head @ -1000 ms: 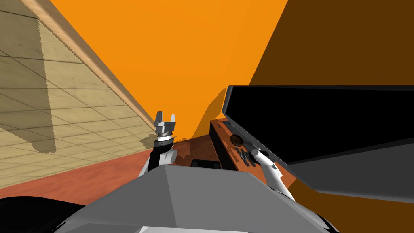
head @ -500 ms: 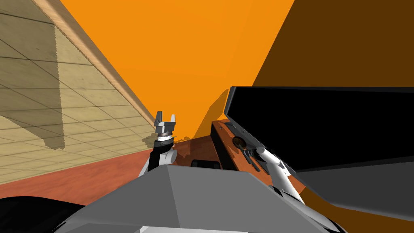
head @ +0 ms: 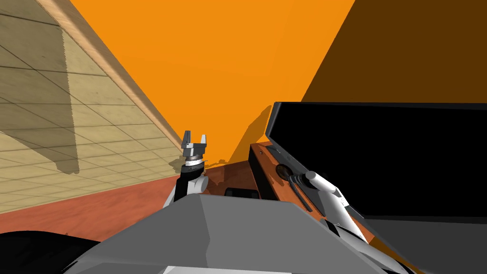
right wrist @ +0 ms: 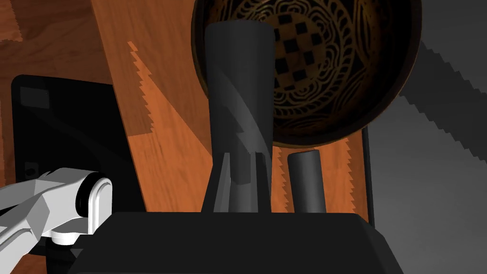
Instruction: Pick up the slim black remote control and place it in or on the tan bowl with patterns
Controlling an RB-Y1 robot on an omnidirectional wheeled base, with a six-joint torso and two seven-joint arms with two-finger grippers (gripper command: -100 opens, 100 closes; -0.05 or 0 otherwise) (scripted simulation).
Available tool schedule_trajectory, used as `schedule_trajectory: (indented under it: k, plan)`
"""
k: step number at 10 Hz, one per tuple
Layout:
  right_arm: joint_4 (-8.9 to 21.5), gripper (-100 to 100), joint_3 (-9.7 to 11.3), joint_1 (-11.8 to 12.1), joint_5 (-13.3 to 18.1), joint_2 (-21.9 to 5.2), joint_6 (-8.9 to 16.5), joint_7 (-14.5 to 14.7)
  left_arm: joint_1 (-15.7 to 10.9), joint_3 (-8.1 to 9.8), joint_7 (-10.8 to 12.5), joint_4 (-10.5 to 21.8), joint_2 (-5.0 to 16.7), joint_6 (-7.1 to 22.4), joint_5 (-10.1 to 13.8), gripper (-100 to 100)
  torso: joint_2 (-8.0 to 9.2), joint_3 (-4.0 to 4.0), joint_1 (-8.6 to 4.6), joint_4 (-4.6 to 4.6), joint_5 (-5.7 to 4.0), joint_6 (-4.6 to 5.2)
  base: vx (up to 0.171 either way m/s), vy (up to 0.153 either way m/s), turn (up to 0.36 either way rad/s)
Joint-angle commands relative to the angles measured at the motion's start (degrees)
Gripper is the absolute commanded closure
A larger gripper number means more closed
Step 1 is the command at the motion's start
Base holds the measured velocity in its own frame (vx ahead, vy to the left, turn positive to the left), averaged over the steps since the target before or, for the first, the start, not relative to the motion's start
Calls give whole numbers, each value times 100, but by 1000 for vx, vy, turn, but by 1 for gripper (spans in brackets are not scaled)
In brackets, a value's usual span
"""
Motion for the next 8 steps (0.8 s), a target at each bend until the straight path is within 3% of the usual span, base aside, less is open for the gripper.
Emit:
schedule_trajectory:
  k: [1, 4, 8]
  plan:
    - [-54, 100, -3, 15, -23, -101, 173, 5, 0, 0, 0, 0, 0, 0, 0, 0, 0, 0, 0, 0, 0, 0, 95, -8, 43]
    - [-176, 100, 39, 49, -14, -311, 534, 16, 0, 0, 0, 0, 0, 0, 0, 0, -1, -2, -2, -2, -1, -2, 101, -9, 54]
    - [-205, 100, 190, 116, 96, -563, 921, 138, 1, 1, 0, 0, 0, 0, 0, 0, -31, -19, -17, -9, -4, -10, 154, -40, 57]
